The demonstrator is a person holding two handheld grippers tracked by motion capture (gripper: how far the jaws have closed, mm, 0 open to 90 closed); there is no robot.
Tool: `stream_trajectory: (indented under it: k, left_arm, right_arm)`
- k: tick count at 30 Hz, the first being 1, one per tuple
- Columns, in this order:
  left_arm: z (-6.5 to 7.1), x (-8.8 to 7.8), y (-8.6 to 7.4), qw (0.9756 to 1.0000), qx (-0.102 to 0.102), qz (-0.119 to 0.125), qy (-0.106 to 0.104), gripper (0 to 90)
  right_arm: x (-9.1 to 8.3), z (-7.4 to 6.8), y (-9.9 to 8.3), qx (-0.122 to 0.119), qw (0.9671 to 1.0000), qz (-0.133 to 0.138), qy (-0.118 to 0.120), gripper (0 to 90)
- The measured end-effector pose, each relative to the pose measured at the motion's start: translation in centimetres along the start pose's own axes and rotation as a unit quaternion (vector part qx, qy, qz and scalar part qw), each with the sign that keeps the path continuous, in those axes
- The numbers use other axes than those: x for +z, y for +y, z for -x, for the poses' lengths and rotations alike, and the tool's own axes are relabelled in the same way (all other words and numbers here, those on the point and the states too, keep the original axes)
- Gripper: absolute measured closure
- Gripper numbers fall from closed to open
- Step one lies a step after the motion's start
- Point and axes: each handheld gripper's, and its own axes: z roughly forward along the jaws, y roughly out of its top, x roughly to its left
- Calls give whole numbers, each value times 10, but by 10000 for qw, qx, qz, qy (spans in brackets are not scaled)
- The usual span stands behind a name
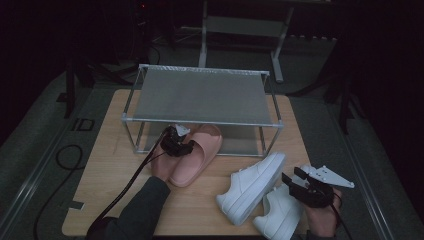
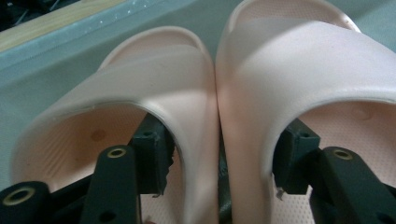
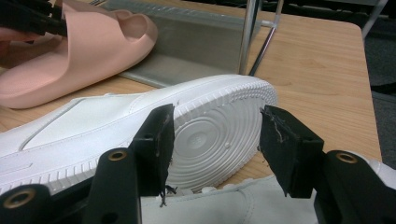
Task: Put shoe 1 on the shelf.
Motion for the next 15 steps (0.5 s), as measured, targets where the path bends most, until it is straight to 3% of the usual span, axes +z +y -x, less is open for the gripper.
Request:
stream_trajectory:
  k: [1,2,10,12,15]
  left_arm:
    - [1,-1,0,10000,-9,24,5,439]
    - [2,0,0,9997,-27,30,-224,436]
    - [4,-6,-5,9998,71,19,-187,424]
    - [4,-10,-7,9996,237,41,-131,425]
    - [5,-17,-9,9995,273,68,-116,426]
  right_arm:
    - [0,0,0,0,10000,1,-2,445]
    - [0,0,0,-1,10000,1,-1,445]
    - [-1,0,0,7,10000,-1,-13,443]
    - [-1,0,0,7,10000,1,-15,442]
    - [-1,0,0,8,10000,8,-14,441]
